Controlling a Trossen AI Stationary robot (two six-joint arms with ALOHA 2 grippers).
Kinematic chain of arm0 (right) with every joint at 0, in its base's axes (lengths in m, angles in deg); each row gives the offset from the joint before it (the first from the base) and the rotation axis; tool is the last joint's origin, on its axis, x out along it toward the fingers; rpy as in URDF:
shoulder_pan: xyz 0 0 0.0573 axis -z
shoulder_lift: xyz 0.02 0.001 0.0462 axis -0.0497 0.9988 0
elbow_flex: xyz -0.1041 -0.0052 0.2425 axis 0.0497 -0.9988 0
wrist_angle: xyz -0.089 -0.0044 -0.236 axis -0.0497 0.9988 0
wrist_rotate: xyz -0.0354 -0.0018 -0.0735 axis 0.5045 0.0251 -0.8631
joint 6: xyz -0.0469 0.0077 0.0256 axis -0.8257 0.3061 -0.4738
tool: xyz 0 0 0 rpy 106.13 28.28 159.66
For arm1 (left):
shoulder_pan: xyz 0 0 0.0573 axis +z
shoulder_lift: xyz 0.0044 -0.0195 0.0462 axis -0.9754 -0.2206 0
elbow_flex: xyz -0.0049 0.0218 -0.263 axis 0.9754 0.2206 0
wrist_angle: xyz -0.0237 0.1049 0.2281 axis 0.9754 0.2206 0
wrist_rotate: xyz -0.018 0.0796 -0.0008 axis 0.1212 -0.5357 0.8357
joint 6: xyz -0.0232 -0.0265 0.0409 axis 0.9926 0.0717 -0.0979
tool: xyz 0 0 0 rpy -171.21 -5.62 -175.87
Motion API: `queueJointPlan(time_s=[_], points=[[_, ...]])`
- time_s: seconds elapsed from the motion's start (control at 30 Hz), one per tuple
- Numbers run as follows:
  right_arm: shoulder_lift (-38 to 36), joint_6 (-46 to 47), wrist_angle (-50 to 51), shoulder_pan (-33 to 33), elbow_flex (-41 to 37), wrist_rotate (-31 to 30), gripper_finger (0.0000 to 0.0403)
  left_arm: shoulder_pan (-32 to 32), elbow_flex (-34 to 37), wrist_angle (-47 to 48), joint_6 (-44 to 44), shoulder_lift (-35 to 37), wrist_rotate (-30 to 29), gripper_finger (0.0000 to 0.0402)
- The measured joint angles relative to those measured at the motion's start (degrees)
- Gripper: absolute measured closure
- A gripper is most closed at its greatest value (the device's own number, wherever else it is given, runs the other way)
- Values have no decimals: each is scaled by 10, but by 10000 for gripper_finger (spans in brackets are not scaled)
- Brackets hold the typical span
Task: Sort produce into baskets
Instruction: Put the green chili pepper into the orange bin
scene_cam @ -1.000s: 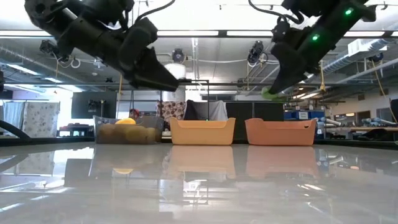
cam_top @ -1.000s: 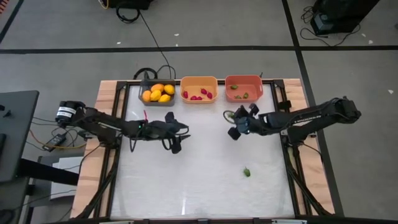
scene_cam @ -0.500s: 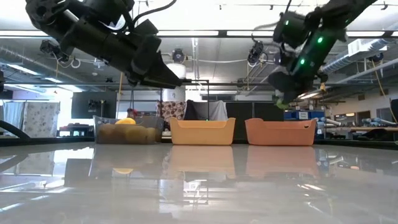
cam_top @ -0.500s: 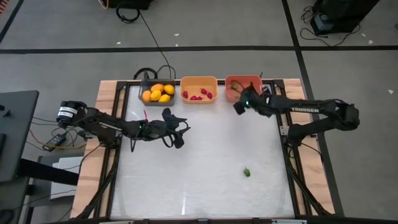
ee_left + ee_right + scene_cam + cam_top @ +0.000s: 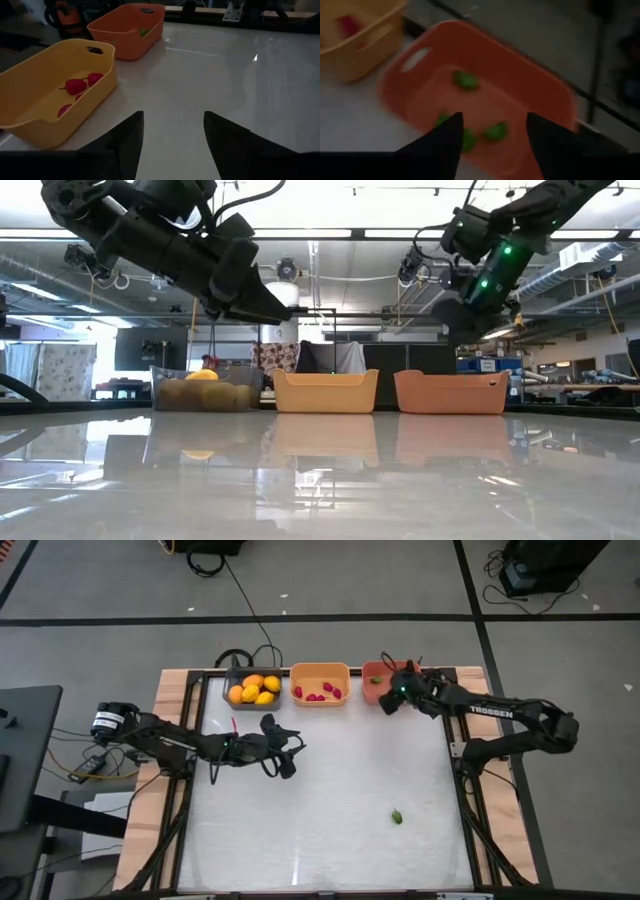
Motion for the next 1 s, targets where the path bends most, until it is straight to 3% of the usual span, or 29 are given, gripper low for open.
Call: queueJointPlan(time_s=[0.2,0.33,0.47,0.7,1.0], points=[[-3,-37,65,-57,0,179,156,0,0,0,6,0,7,189],[-3,20,143,-130,0,224,162,0,0,-1,6,0,12,189],[-3,133,212,-220,0,269,170,0,0,-7,6,0,12,189],[1,381,253,-395,0,276,174,0,0,-36,-5,0,12,189],[27,581,238,-594,0,274,174,0,0,-74,-34,0,12,189]])
